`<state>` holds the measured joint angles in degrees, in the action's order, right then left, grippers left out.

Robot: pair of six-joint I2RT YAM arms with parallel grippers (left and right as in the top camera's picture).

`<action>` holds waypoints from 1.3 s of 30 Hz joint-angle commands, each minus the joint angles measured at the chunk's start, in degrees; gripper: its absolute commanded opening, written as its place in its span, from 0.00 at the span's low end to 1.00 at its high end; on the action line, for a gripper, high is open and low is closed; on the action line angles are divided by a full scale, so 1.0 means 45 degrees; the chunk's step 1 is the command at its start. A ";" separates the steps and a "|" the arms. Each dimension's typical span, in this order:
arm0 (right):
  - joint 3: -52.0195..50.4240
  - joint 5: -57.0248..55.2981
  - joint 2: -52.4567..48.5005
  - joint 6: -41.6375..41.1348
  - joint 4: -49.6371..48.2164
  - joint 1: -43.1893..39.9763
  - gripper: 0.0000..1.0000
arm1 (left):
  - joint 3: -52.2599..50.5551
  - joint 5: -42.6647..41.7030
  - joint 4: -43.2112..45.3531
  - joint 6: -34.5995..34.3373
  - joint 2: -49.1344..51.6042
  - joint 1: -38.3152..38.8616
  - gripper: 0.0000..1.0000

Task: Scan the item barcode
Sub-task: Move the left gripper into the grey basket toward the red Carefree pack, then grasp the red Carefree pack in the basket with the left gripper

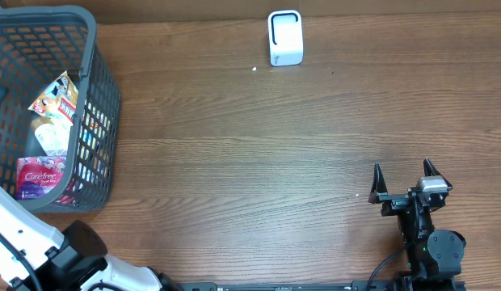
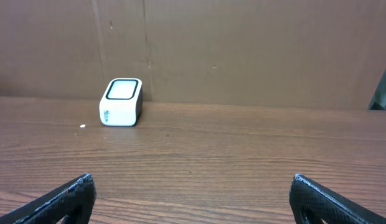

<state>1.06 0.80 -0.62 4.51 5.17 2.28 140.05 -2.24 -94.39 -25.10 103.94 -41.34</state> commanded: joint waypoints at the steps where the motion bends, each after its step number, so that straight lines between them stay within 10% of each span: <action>1: -0.0131 -0.0126 0.0102 0.0010 -0.0068 -0.0024 1.00 | 0.0219 0.0646 -0.0442 -0.1297 0.0738 0.0121 1.00; 11: -0.0131 -0.0126 0.0102 0.0005 -0.0068 -0.0019 1.00 | -0.1768 0.2584 -0.0340 -0.4537 0.1491 0.0136 1.00; 39: -0.0131 -0.0126 0.0102 0.0005 -0.0068 -0.0024 1.00 | -0.3453 0.3570 0.0257 -0.4517 0.5600 0.1137 1.00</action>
<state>1.06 0.80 -0.62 4.51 5.19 2.28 124.84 12.91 -93.54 -44.66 126.93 -36.75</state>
